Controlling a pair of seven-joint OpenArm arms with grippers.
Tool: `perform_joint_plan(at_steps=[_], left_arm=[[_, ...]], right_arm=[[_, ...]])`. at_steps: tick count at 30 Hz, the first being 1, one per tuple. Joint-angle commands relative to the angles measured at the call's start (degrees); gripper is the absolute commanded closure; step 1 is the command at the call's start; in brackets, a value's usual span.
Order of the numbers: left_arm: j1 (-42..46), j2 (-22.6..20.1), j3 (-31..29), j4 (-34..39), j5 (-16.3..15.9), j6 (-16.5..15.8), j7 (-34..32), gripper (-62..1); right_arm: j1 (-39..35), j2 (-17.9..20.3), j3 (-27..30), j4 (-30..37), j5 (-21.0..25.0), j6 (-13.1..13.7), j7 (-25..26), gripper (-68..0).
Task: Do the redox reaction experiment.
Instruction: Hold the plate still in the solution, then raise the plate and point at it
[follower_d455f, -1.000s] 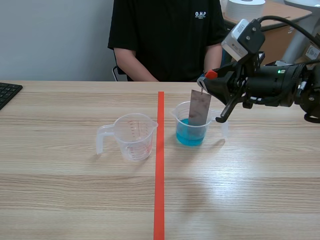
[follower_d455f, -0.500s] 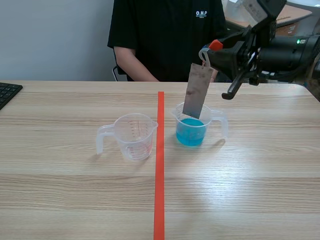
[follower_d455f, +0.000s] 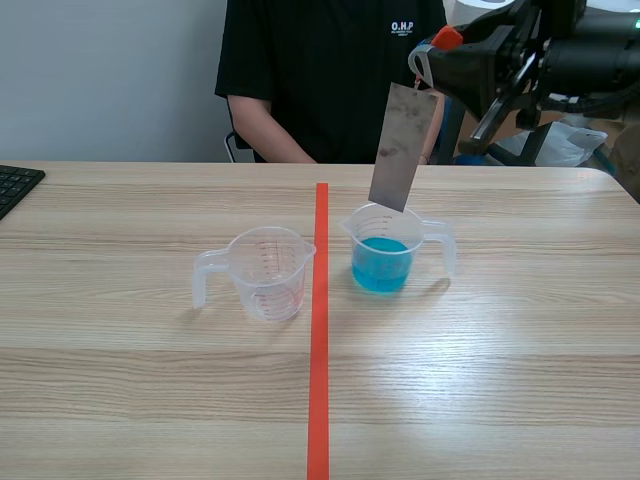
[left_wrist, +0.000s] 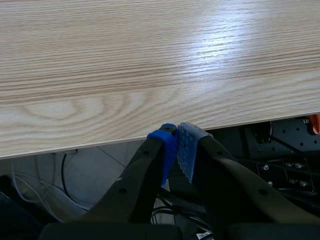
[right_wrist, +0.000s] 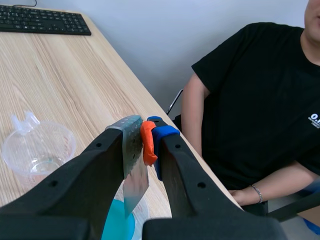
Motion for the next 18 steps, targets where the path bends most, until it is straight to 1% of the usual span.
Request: perform_joint_plan(at_steps=[1, 10, 18], left_arm=[[0.5, -0.2, -0.4, 0.4, -0.3, -0.1, -0.7, -2.7], [0.5, -0.2, -0.4, 0.5, -0.3, -0.1, -0.7, -2.7], [0.4, -0.2, -0.4, 0.5, -0.3, -0.2, -0.8, -2.7]], right_arm=[[1.5, 0.6, 0.9, 1.6, 1.4, 0.3, -0.1, -1.5], [1.5, 0.6, 1.9, 4.5, 5.0, 0.3, -3.7, -1.5], [1.5, 0.6, 2.1, 5.2, 5.2, 0.3, -3.9, -1.5]])
